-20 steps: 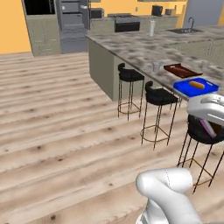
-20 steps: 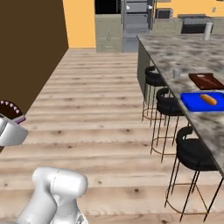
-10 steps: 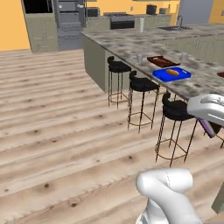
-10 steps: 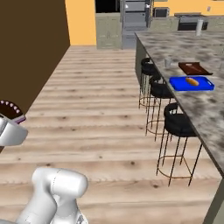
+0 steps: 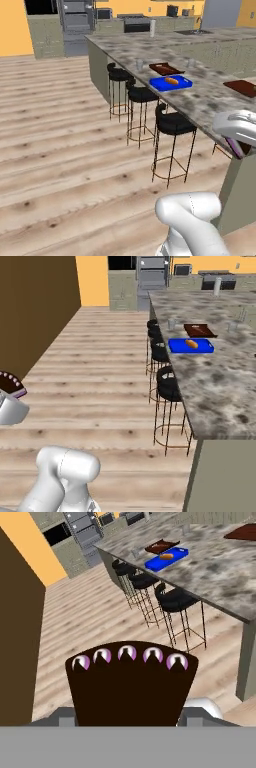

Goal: Take the cake and cupcake from the fridge and place them on the empty tray on the dining counter.

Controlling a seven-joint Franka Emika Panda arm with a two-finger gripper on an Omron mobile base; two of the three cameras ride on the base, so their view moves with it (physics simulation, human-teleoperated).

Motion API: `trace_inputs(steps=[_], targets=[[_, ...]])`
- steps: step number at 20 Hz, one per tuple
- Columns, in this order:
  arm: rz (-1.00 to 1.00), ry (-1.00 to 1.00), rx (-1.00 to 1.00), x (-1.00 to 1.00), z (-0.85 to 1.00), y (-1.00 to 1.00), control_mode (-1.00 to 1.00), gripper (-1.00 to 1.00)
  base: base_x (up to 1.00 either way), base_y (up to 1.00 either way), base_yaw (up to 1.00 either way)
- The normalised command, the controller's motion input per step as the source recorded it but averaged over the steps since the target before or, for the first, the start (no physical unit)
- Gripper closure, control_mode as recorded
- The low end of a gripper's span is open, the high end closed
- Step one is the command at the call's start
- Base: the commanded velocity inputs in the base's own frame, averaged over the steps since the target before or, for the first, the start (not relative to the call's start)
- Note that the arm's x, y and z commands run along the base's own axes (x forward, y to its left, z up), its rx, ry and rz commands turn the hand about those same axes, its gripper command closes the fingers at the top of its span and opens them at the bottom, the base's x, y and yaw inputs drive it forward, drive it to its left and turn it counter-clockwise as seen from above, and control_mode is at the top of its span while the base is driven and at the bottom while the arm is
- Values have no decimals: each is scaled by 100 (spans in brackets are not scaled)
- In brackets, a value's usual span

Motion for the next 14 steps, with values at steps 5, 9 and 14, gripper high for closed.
trace_inputs(steps=[5, 9, 14], targets=[[0, 0, 0, 0, 0, 0, 100, 100, 0, -100, 0], [0, 0, 0, 0, 0, 0, 100, 100, -8, -100, 0], [0, 0, 0, 0, 0, 0, 100, 100, -33, -100, 0]])
